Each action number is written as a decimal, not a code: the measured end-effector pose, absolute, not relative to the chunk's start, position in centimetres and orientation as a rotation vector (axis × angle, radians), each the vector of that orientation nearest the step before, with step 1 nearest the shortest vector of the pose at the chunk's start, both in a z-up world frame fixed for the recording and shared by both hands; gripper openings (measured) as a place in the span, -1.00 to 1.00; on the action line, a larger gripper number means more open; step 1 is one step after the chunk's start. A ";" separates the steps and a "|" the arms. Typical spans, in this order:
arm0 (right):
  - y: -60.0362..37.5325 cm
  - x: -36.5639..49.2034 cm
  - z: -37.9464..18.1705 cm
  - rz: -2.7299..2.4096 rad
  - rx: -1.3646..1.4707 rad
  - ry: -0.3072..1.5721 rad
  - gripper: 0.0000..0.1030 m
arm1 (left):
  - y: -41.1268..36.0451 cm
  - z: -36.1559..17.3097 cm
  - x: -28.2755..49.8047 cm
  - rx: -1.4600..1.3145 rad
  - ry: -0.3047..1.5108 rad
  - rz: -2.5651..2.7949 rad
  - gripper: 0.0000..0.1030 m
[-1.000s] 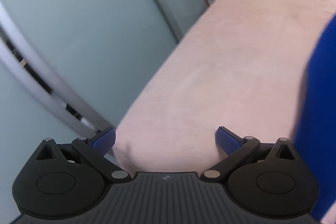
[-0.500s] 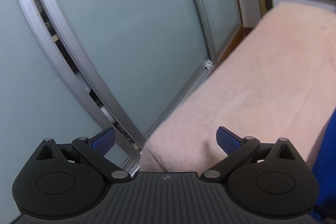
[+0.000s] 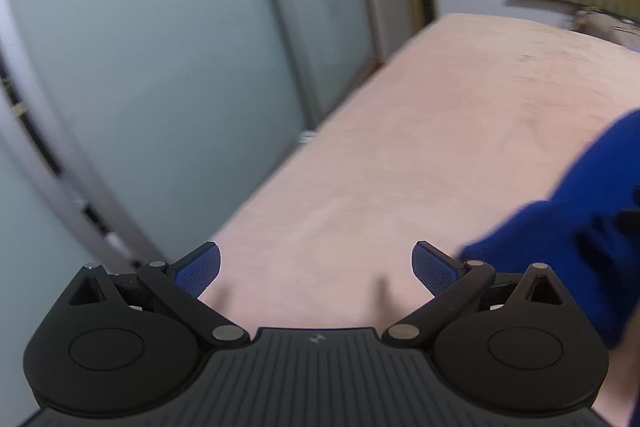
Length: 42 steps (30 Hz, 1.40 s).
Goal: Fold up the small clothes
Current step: 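Move the left gripper to the cuff of the other sleeve, then grasp the other sleeve cuff with the left gripper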
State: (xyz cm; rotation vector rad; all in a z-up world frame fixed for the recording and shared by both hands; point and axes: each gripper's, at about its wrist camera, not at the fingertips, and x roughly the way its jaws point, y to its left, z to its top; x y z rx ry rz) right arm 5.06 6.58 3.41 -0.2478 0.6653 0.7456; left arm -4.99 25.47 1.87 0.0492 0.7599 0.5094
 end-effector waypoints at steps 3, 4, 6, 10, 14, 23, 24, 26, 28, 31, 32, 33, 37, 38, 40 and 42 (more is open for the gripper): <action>5.3 6.1 3.0 0.708 -0.169 0.722 -0.16 | 24.7 1.6 -4.7 0.038 0.766 0.388 1.00; 5.1 6.1 2.9 0.711 -0.140 0.732 -0.16 | 24.6 1.3 -4.6 0.016 0.768 0.337 1.00; 4.9 5.8 3.0 0.721 -0.102 0.738 -0.17 | 25.0 0.8 -4.1 -0.072 0.785 0.269 1.00; 4.4 4.9 3.2 0.722 -0.088 0.721 -0.09 | 27.1 -1.1 -2.9 -0.440 0.864 0.162 0.98; 4.1 3.4 3.4 0.722 -0.090 0.690 0.02 | 28.8 -3.1 -2.7 -0.773 0.836 0.165 0.98; 2.9 2.2 2.7 0.725 -0.044 0.693 0.14 | 29.0 -5.2 -2.2 -1.257 0.771 0.150 0.98; 2.7 2.1 2.6 0.723 -0.040 0.693 0.17 | 29.0 -5.4 -2.2 -1.277 0.764 0.157 0.97; 2.4 2.0 2.3 0.719 -0.027 0.698 0.19 | 29.2 -5.5 -2.2 -1.307 0.745 0.191 0.83; 2.0 1.9 2.1 0.713 -0.015 0.706 0.19 | 29.2 -5.4 -1.9 -1.290 0.730 0.216 0.29; 1.5 1.9 1.8 0.706 0.000 0.709 0.21 | 29.0 -5.5 -0.6 -1.223 0.763 0.231 -0.40; 1.4 1.9 1.7 0.705 0.006 0.710 0.22 | 28.9 -5.7 -0.3 -1.226 0.778 0.230 -0.65; 1.3 2.0 1.6 0.703 0.012 0.712 0.22 | 29.1 -5.8 -0.5 -1.232 0.782 0.224 -0.79; 1.0 1.9 1.4 0.699 0.017 0.714 0.23 | 28.9 -4.7 -1.0 -1.144 0.759 0.255 -0.82; 0.9 1.9 1.5 0.699 0.018 0.713 0.24 | 29.0 -4.2 -1.0 -1.112 0.749 0.263 -0.82; 0.6 1.8 1.5 0.696 0.021 0.709 0.27 | 29.4 -3.1 -1.2 -1.046 0.717 0.290 -0.82; 0.2 2.0 1.5 0.690 0.032 0.708 0.28 | 29.9 -1.8 -1.3 -0.971 0.681 0.328 -0.82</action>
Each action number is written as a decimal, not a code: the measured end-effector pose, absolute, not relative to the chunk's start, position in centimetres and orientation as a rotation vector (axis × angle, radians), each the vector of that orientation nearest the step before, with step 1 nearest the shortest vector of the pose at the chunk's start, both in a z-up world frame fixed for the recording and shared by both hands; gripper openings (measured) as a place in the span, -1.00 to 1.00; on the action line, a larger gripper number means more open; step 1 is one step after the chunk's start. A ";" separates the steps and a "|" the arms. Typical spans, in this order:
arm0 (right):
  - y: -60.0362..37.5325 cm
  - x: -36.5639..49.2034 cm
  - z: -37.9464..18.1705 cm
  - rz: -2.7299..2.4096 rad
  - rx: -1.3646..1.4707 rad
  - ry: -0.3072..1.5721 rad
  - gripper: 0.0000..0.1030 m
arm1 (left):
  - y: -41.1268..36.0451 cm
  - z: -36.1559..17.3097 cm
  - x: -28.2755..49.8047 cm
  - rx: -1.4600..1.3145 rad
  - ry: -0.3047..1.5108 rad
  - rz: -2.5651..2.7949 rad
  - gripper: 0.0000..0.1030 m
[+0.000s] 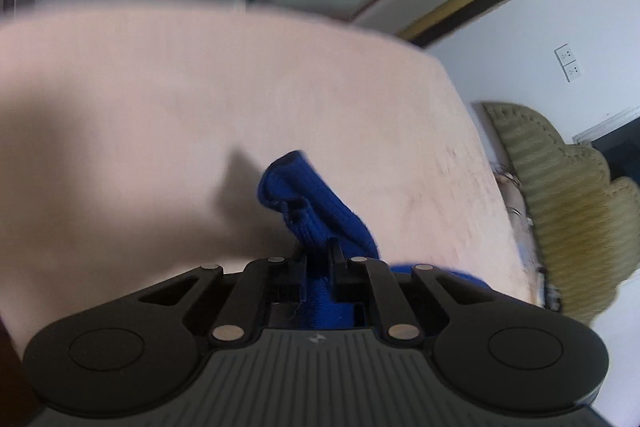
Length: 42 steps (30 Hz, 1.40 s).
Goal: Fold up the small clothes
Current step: 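Grasp the other sleeve cuff with the left gripper, then pull the held sleeve across the sweater body with the left gripper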
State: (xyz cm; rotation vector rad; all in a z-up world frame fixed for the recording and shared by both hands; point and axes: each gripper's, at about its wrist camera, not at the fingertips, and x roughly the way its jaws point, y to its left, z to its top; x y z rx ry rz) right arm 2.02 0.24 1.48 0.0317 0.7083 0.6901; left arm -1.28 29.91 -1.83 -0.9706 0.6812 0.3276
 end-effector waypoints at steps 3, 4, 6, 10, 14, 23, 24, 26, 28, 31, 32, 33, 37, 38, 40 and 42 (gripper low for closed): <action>-0.3 2.1 1.4 0.681 0.049 0.711 0.28 | 30.8 -0.3 -1.6 -0.872 0.630 0.398 -0.92; -0.5 2.2 1.3 0.678 0.055 0.713 0.28 | 31.0 0.2 -1.9 -0.825 0.612 0.440 -0.92; -0.8 2.3 1.2 0.674 0.066 0.717 0.28 | 31.4 0.5 -2.3 -0.750 0.597 0.486 -0.92; -1.3 2.8 0.8 0.673 0.106 0.735 0.30 | 32.7 -1.3 -2.5 -0.853 0.657 0.402 -0.92; -1.3 3.3 0.6 0.672 0.115 0.741 0.30 | 32.7 -2.1 -1.9 -0.869 0.651 0.400 -0.90; -1.5 3.1 0.5 0.670 0.113 0.749 0.30 | 34.3 -5.0 -1.1 -1.057 0.611 0.371 -0.80; -1.5 3.1 0.5 0.670 0.113 0.749 0.30 | 34.3 -5.0 -1.0 -1.053 0.613 0.373 -0.80; -1.5 3.1 0.5 0.670 0.113 0.749 0.30 | 34.0 -4.5 -0.8 -1.004 0.626 0.376 -0.81; -1.5 3.1 0.5 0.670 0.114 0.748 0.30 | 33.6 -3.7 -0.7 -0.946 0.618 0.398 -0.91; -1.8 3.0 0.5 0.666 0.115 0.743 0.30 | 33.2 -1.3 -0.9 -0.814 0.555 0.471 -0.93; -2.0 2.9 0.6 0.663 0.116 0.739 0.30 | 33.2 -0.4 -1.1 -0.764 0.533 0.521 -0.93; -2.3 2.9 0.7 0.658 0.119 0.735 0.30 | 33.2 0.4 -1.1 -0.722 0.514 0.572 -0.93; -4.2 2.9 0.8 0.613 0.152 0.723 0.33 | 33.8 3.5 -0.7 -0.595 0.433 0.785 -0.93; -4.7 3.0 0.9 0.598 0.164 0.721 0.33 | 33.6 4.4 -0.3 -0.578 0.414 0.798 -0.93; -5.9 3.1 0.8 0.567 0.188 0.719 0.34 | 32.6 6.0 1.1 -0.539 0.387 0.752 -0.93; -7.1 3.2 0.7 0.535 0.223 0.716 0.34 | 29.9 7.6 2.7 -0.453 0.366 0.660 -0.93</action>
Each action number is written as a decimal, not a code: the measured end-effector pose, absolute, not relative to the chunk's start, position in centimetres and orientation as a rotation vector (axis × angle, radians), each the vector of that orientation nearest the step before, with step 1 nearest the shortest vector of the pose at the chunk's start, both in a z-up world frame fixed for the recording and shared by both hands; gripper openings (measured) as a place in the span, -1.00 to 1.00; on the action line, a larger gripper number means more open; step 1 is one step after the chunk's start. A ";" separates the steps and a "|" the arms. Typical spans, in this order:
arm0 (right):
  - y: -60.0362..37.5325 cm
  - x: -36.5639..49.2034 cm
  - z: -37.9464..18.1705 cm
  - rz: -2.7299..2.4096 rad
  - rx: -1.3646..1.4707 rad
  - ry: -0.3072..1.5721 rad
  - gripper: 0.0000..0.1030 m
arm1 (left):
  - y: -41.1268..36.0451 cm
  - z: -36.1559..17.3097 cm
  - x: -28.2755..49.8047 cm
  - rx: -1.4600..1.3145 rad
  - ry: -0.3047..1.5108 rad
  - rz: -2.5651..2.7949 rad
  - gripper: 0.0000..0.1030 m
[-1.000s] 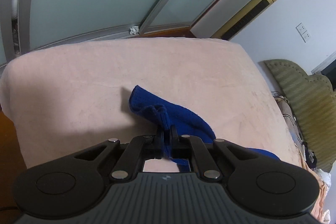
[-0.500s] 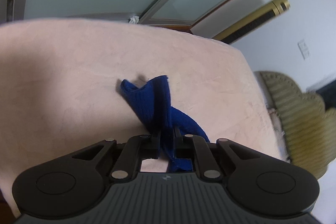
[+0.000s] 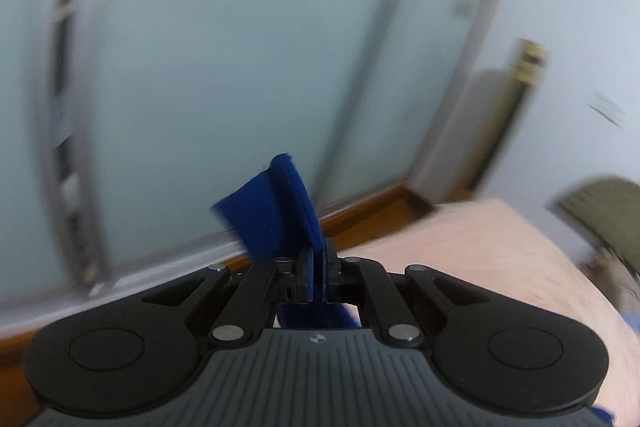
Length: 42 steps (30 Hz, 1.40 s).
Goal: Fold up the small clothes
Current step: 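Pull the held sleeve across the sweater body with the left gripper, then grasp a sweater side edge with the right gripper while left gripper grips the opposite edge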
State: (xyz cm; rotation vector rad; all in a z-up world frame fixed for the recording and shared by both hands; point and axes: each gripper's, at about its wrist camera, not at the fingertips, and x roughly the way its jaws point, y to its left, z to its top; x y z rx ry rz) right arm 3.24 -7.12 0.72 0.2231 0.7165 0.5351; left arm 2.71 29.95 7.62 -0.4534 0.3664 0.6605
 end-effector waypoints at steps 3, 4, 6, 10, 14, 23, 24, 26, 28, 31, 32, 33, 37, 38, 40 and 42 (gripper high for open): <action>-9.4 3.4 0.5 0.479 0.296 0.709 0.35 | 23.9 8.8 5.6 -0.309 0.392 0.391 -0.93; -10.3 3.5 0.4 0.456 0.321 0.705 0.35 | 21.8 8.8 6.4 -0.266 0.410 0.294 -0.92; -12.2 3.6 0.2 0.404 0.367 0.697 0.35 | 16.8 8.3 7.4 -0.172 0.442 0.080 -0.92; -15.8 3.5 -0.3 0.294 0.455 0.684 0.36 | 6.5 4.9 7.2 0.119 0.558 -0.347 -0.88; -18.5 3.5 -1.5 0.258 0.582 0.684 0.39 | 1.1 0.2 5.3 0.337 0.635 -0.505 -0.81; -16.7 6.2 -3.5 0.420 0.719 0.766 0.39 | 1.8 -0.8 1.3 0.383 0.602 -0.523 0.51; -16.4 6.2 -3.5 0.432 0.721 0.775 0.39 | 2.5 -0.4 1.0 0.387 0.589 -0.522 0.51; -15.8 6.6 -3.6 0.442 0.710 0.785 0.39 | 3.9 0.1 0.9 0.378 0.571 -0.497 0.51; -15.1 6.7 -3.4 0.455 0.675 0.790 0.22 | 5.6 0.3 1.4 0.350 0.562 -0.441 0.51; -13.9 6.7 -2.7 0.467 0.565 0.812 -0.27 | 8.8 0.6 2.3 0.234 0.589 -0.322 0.51; -13.2 6.7 -2.5 0.462 0.510 0.817 -0.42 | 10.3 0.8 2.8 0.167 0.600 -0.277 0.51; -12.5 6.5 -2.2 0.454 0.439 0.814 -0.63 | 11.8 1.0 3.3 0.097 0.609 -0.237 0.51; -10.8 5.2 -0.8 0.446 0.239 0.758 -0.77 | 17.5 1.7 6.8 -0.221 0.645 -0.125 0.51; -10.5 4.9 -0.3 0.444 0.203 0.738 -0.78 | 18.6 1.6 7.8 -0.273 0.667 -0.100 0.51; -10.1 4.4 0.7 0.436 0.138 0.695 -0.78 | 19.3 1.3 10.3 -0.326 0.731 -0.051 0.51; -10.0 3.9 1.5 0.430 0.093 0.665 -0.78 | 19.8 0.4 12.1 -0.354 0.793 -0.037 0.47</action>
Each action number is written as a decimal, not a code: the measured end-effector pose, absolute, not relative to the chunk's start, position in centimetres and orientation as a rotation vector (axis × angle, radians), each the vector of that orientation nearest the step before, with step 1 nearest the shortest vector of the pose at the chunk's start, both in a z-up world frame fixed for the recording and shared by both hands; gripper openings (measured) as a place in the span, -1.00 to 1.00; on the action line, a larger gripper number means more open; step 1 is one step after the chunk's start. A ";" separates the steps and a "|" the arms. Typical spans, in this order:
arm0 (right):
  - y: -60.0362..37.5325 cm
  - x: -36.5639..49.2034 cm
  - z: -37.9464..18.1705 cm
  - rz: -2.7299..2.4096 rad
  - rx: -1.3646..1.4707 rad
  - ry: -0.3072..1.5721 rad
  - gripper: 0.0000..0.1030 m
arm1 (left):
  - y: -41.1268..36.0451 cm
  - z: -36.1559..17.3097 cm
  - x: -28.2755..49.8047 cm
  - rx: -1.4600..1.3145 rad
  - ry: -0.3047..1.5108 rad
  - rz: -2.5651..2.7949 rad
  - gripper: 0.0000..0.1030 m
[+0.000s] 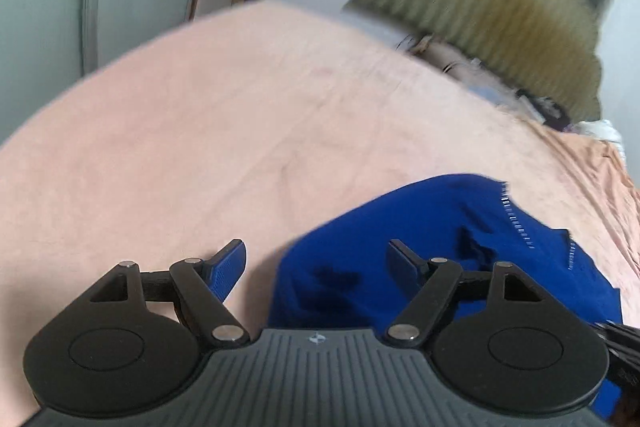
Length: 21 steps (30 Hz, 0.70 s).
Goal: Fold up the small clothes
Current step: 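Grasp a sweater side edge with the right gripper while left gripper grips the opposite edge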
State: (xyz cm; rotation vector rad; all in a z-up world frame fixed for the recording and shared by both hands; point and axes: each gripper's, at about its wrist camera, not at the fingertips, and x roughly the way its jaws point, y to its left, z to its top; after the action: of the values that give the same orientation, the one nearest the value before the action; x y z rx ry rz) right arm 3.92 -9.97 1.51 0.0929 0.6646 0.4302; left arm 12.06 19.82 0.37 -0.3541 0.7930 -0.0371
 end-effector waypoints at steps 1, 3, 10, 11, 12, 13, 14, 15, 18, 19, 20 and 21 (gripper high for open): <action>-9.9 4.0 1.9 0.425 0.077 0.658 -0.78 | 20.0 0.0 12.9 -0.371 0.828 -0.036 0.39; -9.9 4.1 2.3 0.413 0.051 0.650 -0.78 | 20.7 -1.0 13.9 -0.411 0.899 -0.054 -0.40; -10.9 3.8 2.9 0.384 0.038 0.616 -0.78 | 20.8 -0.4 14.1 -0.418 0.926 0.001 -0.89; -11.0 3.8 3.0 0.378 0.035 0.603 -0.78 | 20.2 0.2 14.0 -0.396 0.909 0.012 -0.95; -11.4 3.8 3.2 0.367 0.031 0.586 -0.79 | 19.9 0.9 13.9 -0.374 0.892 0.020 -0.95; -11.8 3.6 3.5 0.353 0.028 0.566 -0.79 | 19.2 1.6 13.9 -0.352 0.869 0.027 -0.95; -12.4 3.4 3.8 0.339 0.029 0.548 -0.79 | 18.5 2.2 14.1 -0.337 0.848 0.027 -0.95; -13.1 3.3 4.1 0.321 0.033 0.534 -0.79 | 17.7 2.9 14.3 -0.323 0.825 0.020 -0.95; -15.5 3.4 4.8 0.260 0.056 0.507 -0.79 | 15.0 5.1 15.2 -0.283 0.765 -0.012 -0.95; -16.5 3.3 5.0 0.240 0.069 0.501 -0.79 | 13.8 5.7 15.6 -0.265 0.749 -0.028 -0.95; -17.5 3.2 5.1 0.220 0.087 0.496 -0.79 | 12.6 6.2 16.0 -0.245 0.736 -0.044 -0.95; -18.7 3.0 5.2 0.199 0.108 0.491 -0.79 | 11.3 6.5 16.3 -0.224 0.724 -0.057 -0.95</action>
State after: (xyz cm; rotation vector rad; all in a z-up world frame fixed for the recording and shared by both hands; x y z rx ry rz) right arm 3.02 -18.65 5.21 0.1079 0.4915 0.1994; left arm 16.35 11.30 6.52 -0.2242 0.7237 -0.0568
